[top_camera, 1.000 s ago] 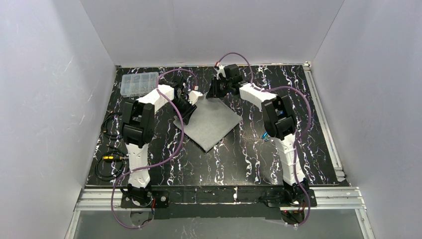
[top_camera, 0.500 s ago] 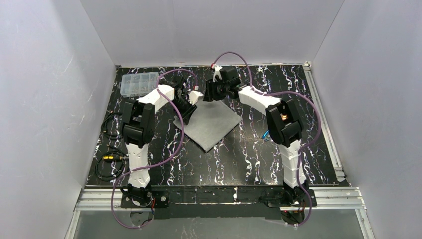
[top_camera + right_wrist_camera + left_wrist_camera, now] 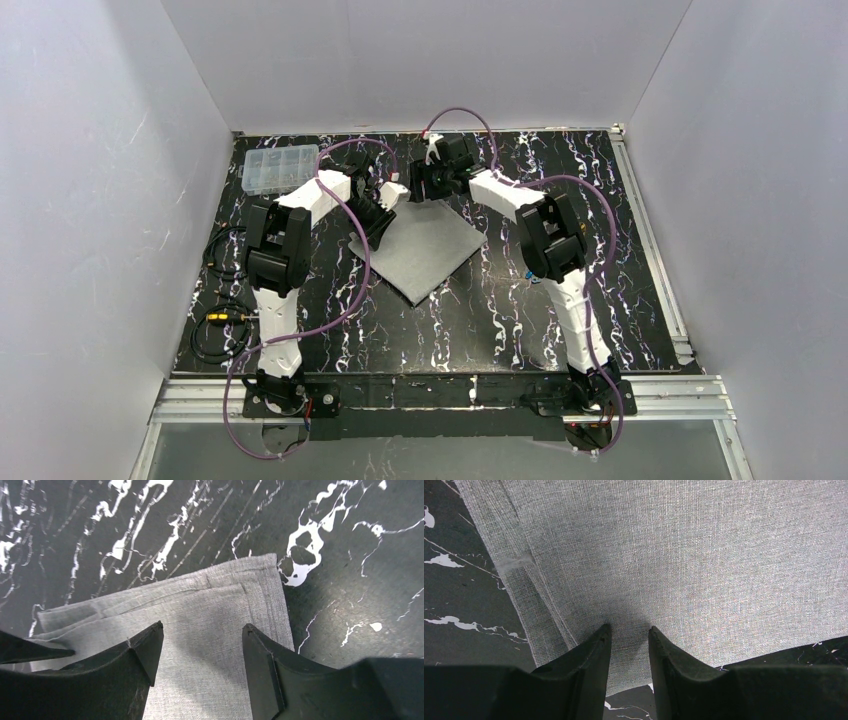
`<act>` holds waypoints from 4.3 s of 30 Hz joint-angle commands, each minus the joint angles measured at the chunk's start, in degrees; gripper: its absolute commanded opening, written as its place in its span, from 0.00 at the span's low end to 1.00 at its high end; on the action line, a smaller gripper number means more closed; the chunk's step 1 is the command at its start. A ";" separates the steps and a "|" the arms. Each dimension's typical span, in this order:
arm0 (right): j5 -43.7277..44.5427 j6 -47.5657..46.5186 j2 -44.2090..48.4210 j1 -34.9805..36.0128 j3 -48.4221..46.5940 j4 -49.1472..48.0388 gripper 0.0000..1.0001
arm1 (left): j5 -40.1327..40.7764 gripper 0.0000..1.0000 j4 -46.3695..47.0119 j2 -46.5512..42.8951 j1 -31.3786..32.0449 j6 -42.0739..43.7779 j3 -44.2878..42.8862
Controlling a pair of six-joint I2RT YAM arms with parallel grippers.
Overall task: Fold the napkin into a case and place the utensils inside
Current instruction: Pick up the top corner of the square-folded napkin from the center of the board, then fold the top corner of the square-folded napkin at the center of the board.
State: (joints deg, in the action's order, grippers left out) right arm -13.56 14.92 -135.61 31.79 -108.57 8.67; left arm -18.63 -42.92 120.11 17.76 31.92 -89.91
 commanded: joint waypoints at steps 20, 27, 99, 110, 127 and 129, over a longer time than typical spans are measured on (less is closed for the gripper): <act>5.20 -0.37 -3.30 1.67 -3.60 1.74 0.52 | 0.47 0.32 0.65 -1.64 0.11 0.86 -0.71; 8.52 -0.95 -2.37 2.64 -2.52 0.38 0.29 | 0.77 0.31 0.63 -1.68 0.06 1.03 -0.82; 12.42 0.74 37.04 17.06 48.25 -13.04 0.01 | -4.50 0.40 -22.39 -7.49 -0.39 1.27 -8.00; 4.73 -1.09 39.96 17.03 50.09 -9.13 0.65 | -0.82 0.38 -18.25 -4.21 -0.59 -0.66 -9.18; 2.03 7.37 42.72 12.50 47.39 -8.55 0.45 | 0.91 0.34 -14.57 -2.96 -1.94 -0.24 -5.23; -0.49 8.60 41.84 12.08 46.94 -10.81 0.41 | 1.26 0.33 -14.56 -2.96 -2.11 0.06 -5.06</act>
State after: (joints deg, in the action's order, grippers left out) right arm -9.56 20.03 -93.30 45.25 -58.76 2.70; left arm -17.52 -56.88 117.27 16.27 31.70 -95.35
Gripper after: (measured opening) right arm 0.440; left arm 0.342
